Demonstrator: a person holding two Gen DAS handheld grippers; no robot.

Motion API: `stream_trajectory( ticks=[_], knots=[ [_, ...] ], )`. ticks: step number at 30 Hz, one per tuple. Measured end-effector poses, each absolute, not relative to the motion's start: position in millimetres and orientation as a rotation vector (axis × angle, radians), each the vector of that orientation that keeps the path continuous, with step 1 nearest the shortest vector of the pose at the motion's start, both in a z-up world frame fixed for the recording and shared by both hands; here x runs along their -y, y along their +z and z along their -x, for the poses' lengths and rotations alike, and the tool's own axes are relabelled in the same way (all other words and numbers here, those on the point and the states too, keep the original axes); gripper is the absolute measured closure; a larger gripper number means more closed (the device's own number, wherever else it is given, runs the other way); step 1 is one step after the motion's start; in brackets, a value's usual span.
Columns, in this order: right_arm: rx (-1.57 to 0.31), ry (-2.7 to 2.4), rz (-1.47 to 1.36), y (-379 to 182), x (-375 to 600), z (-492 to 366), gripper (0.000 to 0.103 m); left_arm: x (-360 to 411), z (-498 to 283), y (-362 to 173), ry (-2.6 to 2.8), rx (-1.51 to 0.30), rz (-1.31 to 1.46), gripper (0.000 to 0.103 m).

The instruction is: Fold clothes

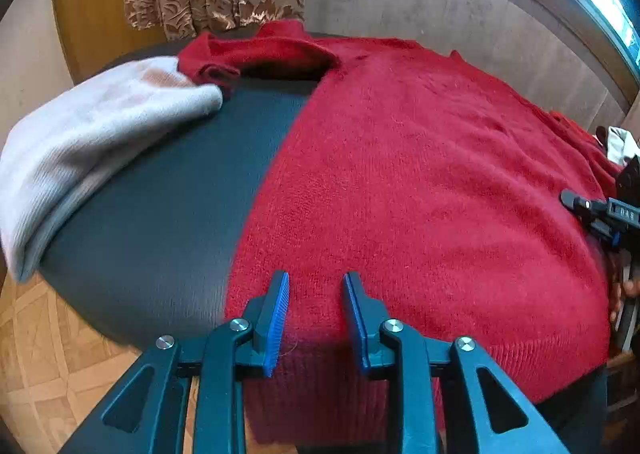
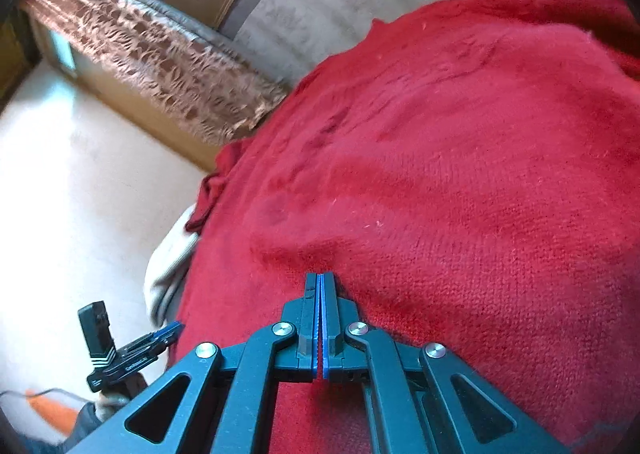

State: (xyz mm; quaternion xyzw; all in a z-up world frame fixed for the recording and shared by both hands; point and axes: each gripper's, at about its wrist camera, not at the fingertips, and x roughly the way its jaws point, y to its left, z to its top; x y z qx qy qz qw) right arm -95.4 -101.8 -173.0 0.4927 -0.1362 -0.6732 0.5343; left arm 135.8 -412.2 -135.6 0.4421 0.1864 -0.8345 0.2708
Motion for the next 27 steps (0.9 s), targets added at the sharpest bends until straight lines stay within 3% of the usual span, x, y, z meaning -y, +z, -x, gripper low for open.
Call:
stream_trajectory(
  ticks=[12, 14, 18, 21, 27],
  knots=[
    [0.269, -1.596, -1.158, -173, 94, 87, 0.103, 411, -80, -81, -2.407, -0.494, -1.056, 0.076],
    [0.261, -1.599, -1.152, -172, 94, 86, 0.103, 417, -45, -87, -2.428, -0.421, -1.025, 0.076],
    [0.227, -1.577, -1.141, -172, 86, 86, 0.103, 439, -14, -142, -2.240, -0.447, -1.226, 0.073],
    [0.240, -1.548, -1.121, -173, 63, 83, 0.103, 429, -42, -152, -2.305, -0.369, -1.076, 0.073],
    [0.274, -1.561, -1.103, -174, 49, 82, 0.103, 415, -54, -157, -2.261, -0.345, -1.041, 0.073]
  ],
)
